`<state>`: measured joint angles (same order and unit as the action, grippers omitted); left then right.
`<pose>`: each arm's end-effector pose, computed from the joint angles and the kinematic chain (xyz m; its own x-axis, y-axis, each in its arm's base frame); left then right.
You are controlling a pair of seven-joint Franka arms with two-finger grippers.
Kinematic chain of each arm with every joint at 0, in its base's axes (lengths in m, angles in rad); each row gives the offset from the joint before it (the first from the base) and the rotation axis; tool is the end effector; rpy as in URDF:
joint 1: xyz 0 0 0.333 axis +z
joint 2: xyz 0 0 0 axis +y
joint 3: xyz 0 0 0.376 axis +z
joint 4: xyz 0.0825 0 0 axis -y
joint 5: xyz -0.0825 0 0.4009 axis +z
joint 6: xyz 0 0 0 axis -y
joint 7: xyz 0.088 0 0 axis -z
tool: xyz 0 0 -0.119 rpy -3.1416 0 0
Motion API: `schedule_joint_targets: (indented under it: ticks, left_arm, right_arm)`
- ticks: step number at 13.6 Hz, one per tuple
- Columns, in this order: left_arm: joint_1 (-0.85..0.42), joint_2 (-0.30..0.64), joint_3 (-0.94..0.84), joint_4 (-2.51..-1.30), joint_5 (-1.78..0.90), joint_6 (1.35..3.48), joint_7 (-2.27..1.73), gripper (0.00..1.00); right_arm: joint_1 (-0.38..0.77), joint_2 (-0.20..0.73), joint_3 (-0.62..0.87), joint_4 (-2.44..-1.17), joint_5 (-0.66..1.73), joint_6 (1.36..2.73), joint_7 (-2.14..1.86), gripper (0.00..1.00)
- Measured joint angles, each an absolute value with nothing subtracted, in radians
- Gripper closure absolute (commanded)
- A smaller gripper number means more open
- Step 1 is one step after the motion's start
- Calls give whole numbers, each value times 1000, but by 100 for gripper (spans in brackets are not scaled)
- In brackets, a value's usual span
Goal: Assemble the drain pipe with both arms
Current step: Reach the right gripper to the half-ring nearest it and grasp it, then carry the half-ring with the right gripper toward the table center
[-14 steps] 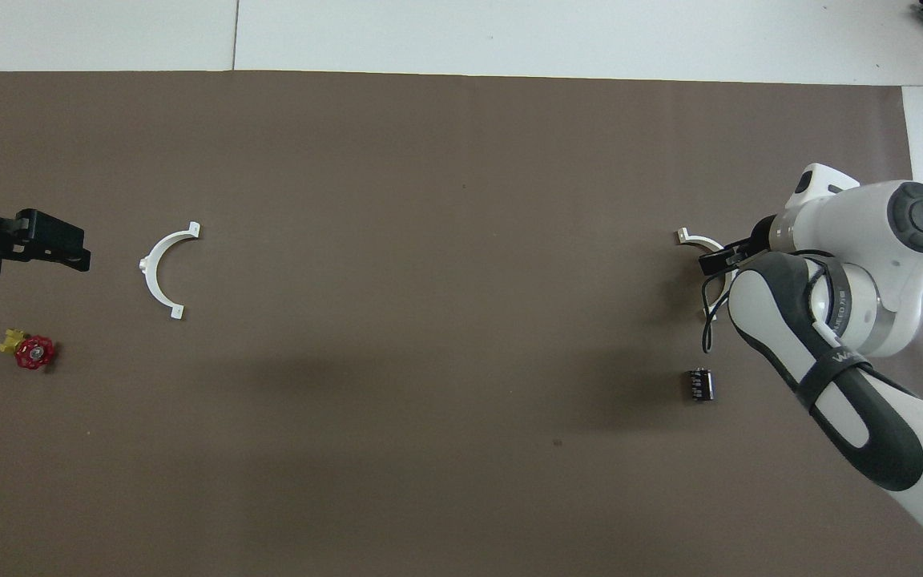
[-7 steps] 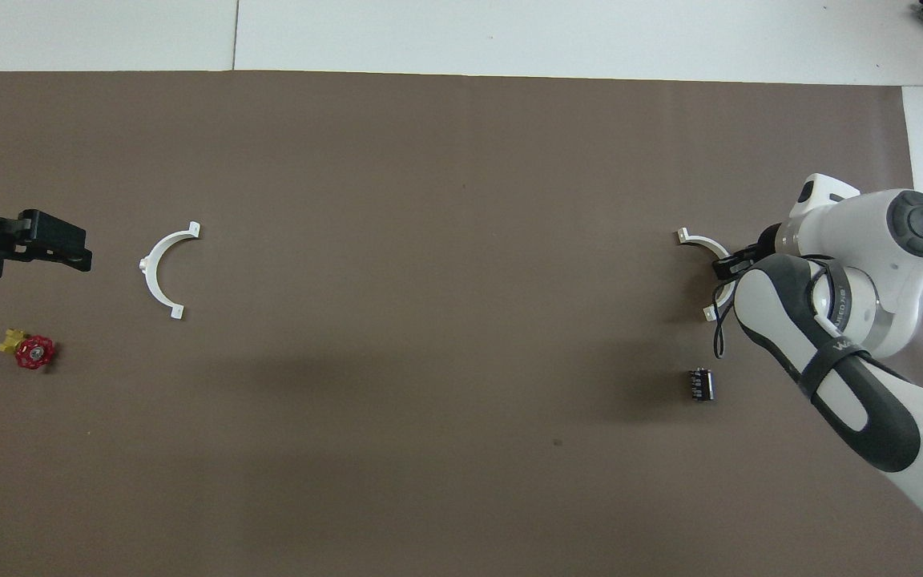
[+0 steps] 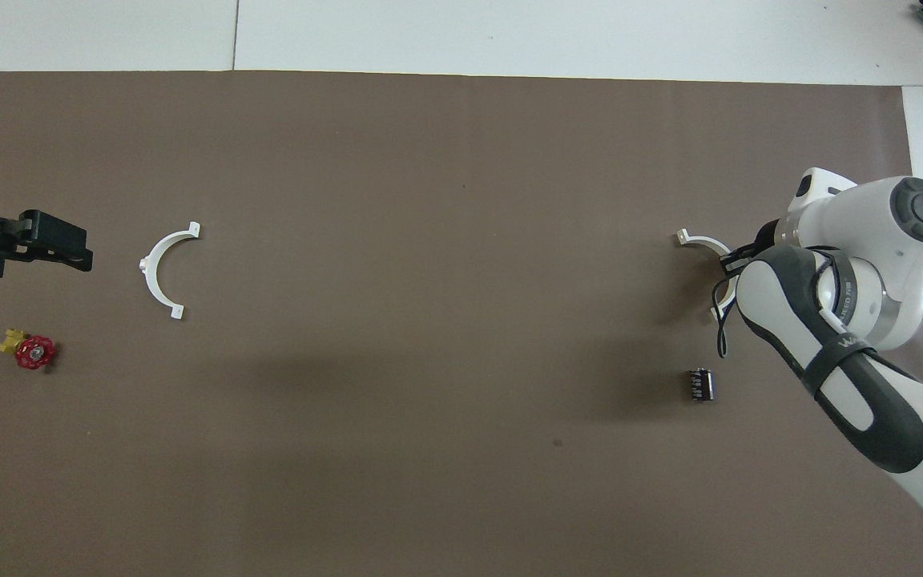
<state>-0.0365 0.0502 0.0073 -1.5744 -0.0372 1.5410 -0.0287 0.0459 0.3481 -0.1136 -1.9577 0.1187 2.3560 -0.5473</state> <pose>0.5834 -0.0217 0.6394 0.9964 -0.0015 -0.0845 0.0014 -0.9994 0.0344 0.6514 -0.0370 0.3376 0.9168 0.3932 0.0700 0.3951 -0.9185 -0.0154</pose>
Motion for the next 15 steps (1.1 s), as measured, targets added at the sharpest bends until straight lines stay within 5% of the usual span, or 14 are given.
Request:
schedule_joint_targets:
  ticks: [3,10,15]
  left_arm:
    - [-36,48,7,-1577,-37,1546,-29,0]
    - [-36,48,7,-1582,-37,1554,-29,0]
    - [-36,45,7,-1589,-37,1558,-29,0]
  right_arm:
    - [120,347,-109,-1874,119,2264,-381,100]
    - [503,375,-101,-1816,108,2259,245,100]
    - [590,468,-101,-1754,85,2307,369,100]
